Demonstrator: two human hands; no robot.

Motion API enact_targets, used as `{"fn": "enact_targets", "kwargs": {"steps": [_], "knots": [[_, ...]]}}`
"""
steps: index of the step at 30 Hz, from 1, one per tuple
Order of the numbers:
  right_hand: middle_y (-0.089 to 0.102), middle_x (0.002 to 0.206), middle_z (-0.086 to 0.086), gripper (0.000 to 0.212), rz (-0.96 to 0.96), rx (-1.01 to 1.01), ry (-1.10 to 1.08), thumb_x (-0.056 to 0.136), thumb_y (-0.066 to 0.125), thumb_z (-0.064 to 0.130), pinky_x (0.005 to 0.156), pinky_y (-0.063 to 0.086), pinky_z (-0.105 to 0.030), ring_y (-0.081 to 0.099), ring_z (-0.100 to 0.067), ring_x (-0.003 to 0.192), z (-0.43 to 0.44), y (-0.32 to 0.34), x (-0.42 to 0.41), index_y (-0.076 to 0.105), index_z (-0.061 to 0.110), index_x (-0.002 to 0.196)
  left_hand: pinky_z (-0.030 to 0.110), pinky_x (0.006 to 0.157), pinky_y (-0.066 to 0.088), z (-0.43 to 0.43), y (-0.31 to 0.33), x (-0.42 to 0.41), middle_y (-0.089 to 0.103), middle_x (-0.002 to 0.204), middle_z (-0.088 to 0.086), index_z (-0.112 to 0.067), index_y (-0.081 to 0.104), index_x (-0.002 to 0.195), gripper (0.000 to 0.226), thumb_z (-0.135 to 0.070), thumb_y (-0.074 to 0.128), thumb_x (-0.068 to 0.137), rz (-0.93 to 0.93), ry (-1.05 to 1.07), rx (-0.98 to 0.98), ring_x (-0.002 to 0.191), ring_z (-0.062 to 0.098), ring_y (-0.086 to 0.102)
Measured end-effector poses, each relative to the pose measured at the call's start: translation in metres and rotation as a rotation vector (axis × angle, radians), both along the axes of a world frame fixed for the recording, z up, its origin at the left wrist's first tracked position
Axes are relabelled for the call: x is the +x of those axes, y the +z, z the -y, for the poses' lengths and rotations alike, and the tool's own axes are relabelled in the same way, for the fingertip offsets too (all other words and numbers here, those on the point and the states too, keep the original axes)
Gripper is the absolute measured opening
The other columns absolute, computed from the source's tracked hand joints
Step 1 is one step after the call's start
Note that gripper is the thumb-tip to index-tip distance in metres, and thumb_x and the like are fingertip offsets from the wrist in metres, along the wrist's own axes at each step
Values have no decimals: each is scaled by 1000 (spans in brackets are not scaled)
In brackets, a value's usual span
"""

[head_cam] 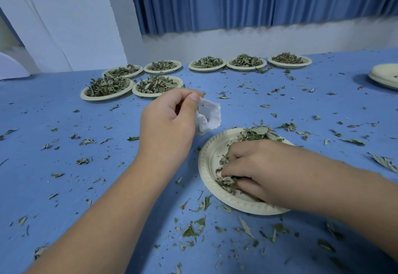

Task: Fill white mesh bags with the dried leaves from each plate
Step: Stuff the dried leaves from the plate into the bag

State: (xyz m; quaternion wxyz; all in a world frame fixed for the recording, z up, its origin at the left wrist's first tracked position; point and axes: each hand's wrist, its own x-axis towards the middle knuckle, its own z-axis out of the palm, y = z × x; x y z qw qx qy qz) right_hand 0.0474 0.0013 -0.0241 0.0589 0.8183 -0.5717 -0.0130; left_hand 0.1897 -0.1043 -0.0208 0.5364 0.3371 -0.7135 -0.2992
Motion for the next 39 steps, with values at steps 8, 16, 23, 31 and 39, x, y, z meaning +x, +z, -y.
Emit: {"fn": "enact_targets", "kwargs": {"steps": [8,16,23,31,39], "knots": [[64,91,22,22,579,4,-62,82,61,28,80,45,-15,58,5,88,-6,18,-19,74,36,98,5,54,35,-6,0,-2,61,62,-24,-36,68,81,22,-23,58,96,56,-40,17,56,-7,51],[74,81,3,15,901,-77,-235,71,69,40,80,54,-45,68,-25,81,-7,33,-24,73,42,84,7,60,38,-14,-1,-8,66,69,-21,-22,76,88,17,-21,61,94,188,-43,-71,67,-5,56],[63,69,0,14,540,-231,-358,82,60,31,69,47,-35,55,-11,71,2,30,-9,72,24,80,9,68,41,-24,-2,-13,69,70,-11,-18,78,90,16,-19,62,93,270,-61,-179,79,2,57],[48,67,12,10,466,-352,-467,82,61,30,53,37,-22,50,-14,69,4,27,9,51,27,83,6,55,37,-32,0,-19,67,69,-20,-32,76,85,23,-19,59,94,209,-148,-17,62,-7,57],[63,77,8,16,514,-383,-453,79,68,30,68,42,-23,53,-8,76,3,27,7,73,31,94,8,54,40,-35,1,-20,67,68,-22,-41,68,71,30,-23,60,93,181,-136,70,60,-5,58]]}}
